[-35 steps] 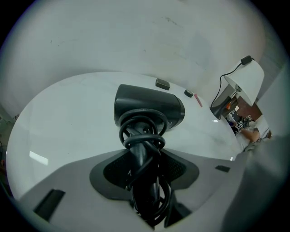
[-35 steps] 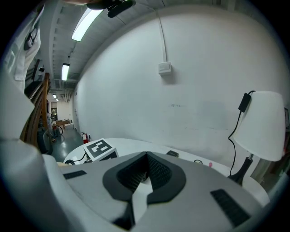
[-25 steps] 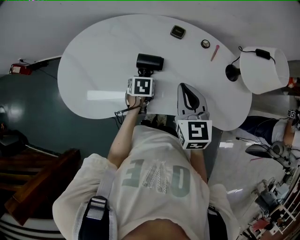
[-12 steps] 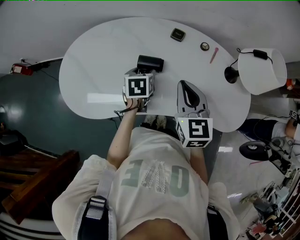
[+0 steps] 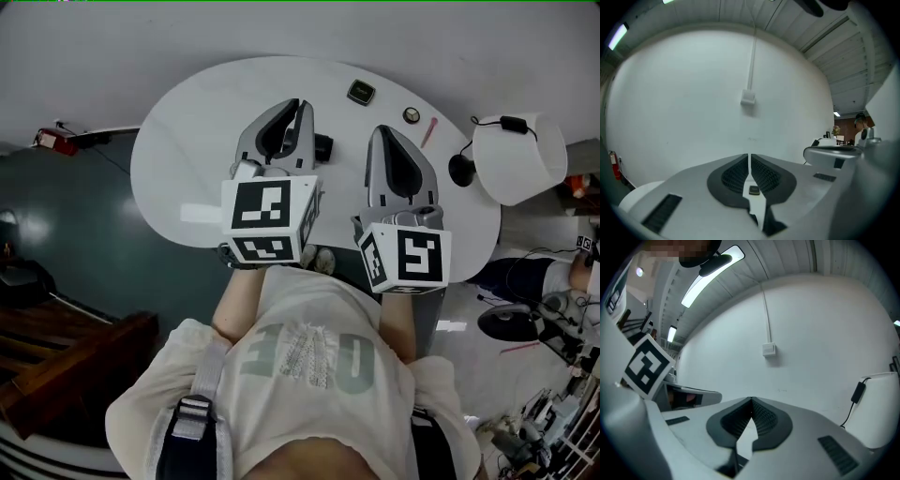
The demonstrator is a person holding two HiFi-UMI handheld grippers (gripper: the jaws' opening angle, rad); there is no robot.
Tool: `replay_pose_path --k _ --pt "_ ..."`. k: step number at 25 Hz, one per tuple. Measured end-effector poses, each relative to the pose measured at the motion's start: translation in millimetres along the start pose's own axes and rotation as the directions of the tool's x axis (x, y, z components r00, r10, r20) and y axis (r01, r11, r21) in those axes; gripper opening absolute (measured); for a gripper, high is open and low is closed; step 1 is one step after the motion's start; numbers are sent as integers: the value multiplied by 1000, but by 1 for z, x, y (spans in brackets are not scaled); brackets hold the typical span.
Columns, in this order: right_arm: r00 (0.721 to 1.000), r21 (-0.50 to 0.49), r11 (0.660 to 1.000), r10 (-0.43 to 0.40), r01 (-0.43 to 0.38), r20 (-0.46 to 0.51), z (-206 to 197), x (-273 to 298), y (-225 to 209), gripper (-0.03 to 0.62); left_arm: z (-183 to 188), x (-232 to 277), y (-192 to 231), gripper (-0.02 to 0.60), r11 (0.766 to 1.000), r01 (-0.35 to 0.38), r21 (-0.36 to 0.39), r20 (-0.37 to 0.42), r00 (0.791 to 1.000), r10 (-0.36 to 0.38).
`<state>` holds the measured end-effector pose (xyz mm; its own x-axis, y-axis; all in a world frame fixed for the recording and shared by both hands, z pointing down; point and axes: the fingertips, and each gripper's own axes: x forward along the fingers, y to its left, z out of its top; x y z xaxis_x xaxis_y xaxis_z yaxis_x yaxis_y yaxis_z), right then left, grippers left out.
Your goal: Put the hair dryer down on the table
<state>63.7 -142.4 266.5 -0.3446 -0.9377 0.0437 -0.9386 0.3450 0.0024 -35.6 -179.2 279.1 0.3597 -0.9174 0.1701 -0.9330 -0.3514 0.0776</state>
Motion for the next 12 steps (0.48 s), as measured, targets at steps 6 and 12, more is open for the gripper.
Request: replay_pose_path --k 6,12 --pt "996 -31 999 25 -23 82 30 -9 13 5 60 -43 -18 8 999 18 48 245 969 -29" --pt "995 -92 996 19 -9 101 38 -12 18 3 63 -55 -21 6 996 -8 87 277 961 -17"
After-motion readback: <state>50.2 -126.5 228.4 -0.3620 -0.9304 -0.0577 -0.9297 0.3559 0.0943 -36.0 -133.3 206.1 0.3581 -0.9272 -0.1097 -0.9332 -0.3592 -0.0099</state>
